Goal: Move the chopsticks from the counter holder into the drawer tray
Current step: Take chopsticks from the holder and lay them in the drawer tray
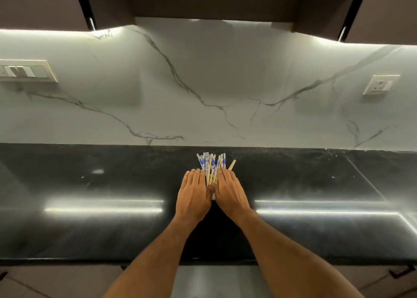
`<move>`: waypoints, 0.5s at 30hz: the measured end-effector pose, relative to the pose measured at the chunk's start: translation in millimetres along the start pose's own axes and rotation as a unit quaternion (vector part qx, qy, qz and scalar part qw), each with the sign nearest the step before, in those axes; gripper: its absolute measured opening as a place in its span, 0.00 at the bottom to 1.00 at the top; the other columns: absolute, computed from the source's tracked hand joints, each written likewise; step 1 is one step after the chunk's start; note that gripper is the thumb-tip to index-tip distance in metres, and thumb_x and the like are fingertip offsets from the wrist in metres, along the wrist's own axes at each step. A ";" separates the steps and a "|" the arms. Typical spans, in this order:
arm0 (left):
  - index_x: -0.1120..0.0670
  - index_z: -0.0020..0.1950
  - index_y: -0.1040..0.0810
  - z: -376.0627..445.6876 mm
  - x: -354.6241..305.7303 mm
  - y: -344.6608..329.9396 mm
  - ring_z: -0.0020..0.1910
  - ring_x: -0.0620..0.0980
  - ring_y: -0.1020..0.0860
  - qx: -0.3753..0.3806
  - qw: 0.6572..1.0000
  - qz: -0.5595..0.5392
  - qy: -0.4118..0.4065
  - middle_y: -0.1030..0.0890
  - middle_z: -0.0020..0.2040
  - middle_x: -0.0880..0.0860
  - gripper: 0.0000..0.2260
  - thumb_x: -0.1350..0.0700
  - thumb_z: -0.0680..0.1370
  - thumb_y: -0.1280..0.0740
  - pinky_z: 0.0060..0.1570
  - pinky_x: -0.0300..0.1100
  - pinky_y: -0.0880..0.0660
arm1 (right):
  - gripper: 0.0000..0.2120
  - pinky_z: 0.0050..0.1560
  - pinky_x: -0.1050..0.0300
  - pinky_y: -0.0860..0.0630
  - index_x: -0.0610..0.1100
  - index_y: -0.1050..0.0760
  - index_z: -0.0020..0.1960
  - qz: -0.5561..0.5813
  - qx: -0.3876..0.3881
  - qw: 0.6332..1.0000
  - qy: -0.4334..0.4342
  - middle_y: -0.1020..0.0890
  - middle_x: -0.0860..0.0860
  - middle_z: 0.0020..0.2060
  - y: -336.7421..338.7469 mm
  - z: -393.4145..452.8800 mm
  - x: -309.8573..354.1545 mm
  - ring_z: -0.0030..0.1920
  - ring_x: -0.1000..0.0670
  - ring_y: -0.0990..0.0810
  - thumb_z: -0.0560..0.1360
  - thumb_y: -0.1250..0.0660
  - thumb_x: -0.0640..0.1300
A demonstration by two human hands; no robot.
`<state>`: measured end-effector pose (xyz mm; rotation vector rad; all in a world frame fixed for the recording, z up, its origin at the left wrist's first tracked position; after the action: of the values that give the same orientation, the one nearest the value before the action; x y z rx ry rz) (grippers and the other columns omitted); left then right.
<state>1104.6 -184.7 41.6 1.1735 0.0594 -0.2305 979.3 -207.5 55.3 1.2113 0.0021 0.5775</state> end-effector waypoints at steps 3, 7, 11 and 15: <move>0.54 0.71 0.29 17.0 7.9 -13.4 0.71 0.52 0.28 0.010 1.000 -0.019 0.017 0.24 0.69 0.52 0.25 0.43 0.86 0.55 0.79 0.50 0.39 | 0.17 0.70 0.50 0.28 0.38 0.30 0.71 0.056 0.007 0.998 -0.015 0.23 0.43 0.65 -18.9 20.2 -0.4 0.64 0.46 0.25 0.85 0.43 0.44; 0.54 0.66 0.25 42.8 18.1 -30.0 0.61 0.49 0.23 0.000 0.994 -0.092 0.051 0.20 0.62 0.51 0.15 0.51 0.85 0.45 0.73 0.48 0.32 | 0.18 0.72 0.53 0.30 0.37 0.31 0.73 0.101 0.028 0.993 -0.050 0.23 0.41 0.66 -44.2 43.8 -6.5 0.66 0.45 0.25 0.85 0.41 0.42; 0.54 0.58 0.23 62.6 24.0 -45.3 0.51 0.47 0.23 0.004 0.978 -0.182 0.106 0.19 0.55 0.51 0.11 0.54 0.85 0.45 0.60 0.43 0.27 | 0.20 0.72 0.50 0.29 0.35 0.31 0.73 0.145 0.005 0.982 -0.117 0.23 0.41 0.66 -55.2 55.2 -13.0 0.66 0.45 0.24 0.84 0.40 0.42; 0.53 0.57 0.22 71.0 28.9 -57.8 0.48 0.45 0.24 -0.005 0.956 -0.257 0.141 0.21 0.52 0.48 0.11 0.55 0.85 0.44 0.53 0.41 0.25 | 0.18 0.70 0.49 0.26 0.39 0.30 0.73 0.198 -0.015 0.965 -0.169 0.23 0.43 0.66 -59.9 62.8 -14.9 0.65 0.47 0.23 0.85 0.40 0.43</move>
<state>1115.4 -275.4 12.0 1.1584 0.6223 -0.5177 1010.6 -282.5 21.4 1.2762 -0.5471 0.7068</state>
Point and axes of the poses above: each hand's wrist, its own z-axis towards the middle knuckle, its own y-axis out of the back of the hand, x = y × z, the point moved 4 cm from there along z, towards the middle knuckle
